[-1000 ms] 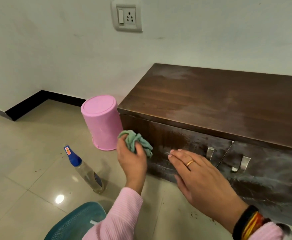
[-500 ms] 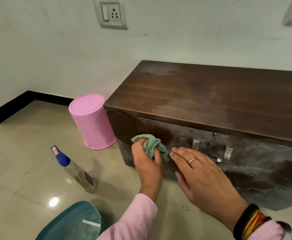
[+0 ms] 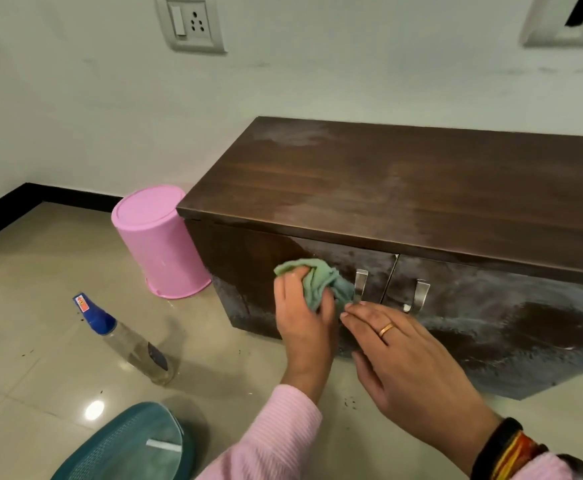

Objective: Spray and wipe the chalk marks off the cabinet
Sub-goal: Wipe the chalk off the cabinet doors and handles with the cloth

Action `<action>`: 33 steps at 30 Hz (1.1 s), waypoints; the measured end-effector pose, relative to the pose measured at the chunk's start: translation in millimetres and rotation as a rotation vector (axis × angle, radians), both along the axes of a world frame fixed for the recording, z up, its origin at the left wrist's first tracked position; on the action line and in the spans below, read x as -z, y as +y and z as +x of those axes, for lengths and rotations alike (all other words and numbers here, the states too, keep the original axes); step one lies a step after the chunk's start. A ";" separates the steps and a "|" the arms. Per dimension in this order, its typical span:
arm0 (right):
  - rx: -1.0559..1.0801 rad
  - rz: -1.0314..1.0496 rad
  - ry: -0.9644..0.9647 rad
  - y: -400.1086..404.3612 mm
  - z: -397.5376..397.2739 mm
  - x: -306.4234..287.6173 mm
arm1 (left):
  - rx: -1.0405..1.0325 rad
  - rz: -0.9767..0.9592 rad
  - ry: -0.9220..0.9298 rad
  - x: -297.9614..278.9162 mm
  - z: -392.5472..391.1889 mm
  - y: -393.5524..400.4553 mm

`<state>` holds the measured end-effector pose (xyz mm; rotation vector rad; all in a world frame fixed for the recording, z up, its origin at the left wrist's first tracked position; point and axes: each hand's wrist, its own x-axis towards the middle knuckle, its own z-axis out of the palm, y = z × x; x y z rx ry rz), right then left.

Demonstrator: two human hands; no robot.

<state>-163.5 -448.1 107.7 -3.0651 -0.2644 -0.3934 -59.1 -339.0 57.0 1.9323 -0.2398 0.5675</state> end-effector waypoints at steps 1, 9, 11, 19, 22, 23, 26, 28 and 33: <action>-0.003 -0.002 0.000 -1.1 -2.2 1.3 | 0.011 0.016 -0.044 -9.1 5.2 2.5; 0.006 0.000 0.011 -7.2 -7.1 5.0 | -0.265 -0.238 0.207 38.3 42.0 50.1; 0.007 -0.016 0.010 -7.5 -7.2 5.6 | -0.211 -0.200 0.314 61.4 28.7 42.8; -0.032 0.013 0.010 3.7 -3.3 10.1 | -0.250 -0.211 0.106 14.5 60.7 65.0; -0.046 -0.021 -0.002 8.9 5.9 11.3 | -0.383 -0.319 0.314 45.9 68.9 81.5; -0.051 -0.028 0.000 12.8 11.0 10.5 | -0.380 -0.321 0.397 56.6 61.9 77.8; -0.101 -0.022 -0.009 27.2 29.8 6.0 | -0.265 -0.220 0.354 69.1 40.1 63.3; -0.143 -0.029 -0.016 34.9 38.9 4.3 | -0.203 -0.161 0.229 51.5 43.6 63.5; -0.146 -0.032 -0.016 38.1 39.5 5.5 | -0.457 -0.352 0.256 26.7 86.1 91.3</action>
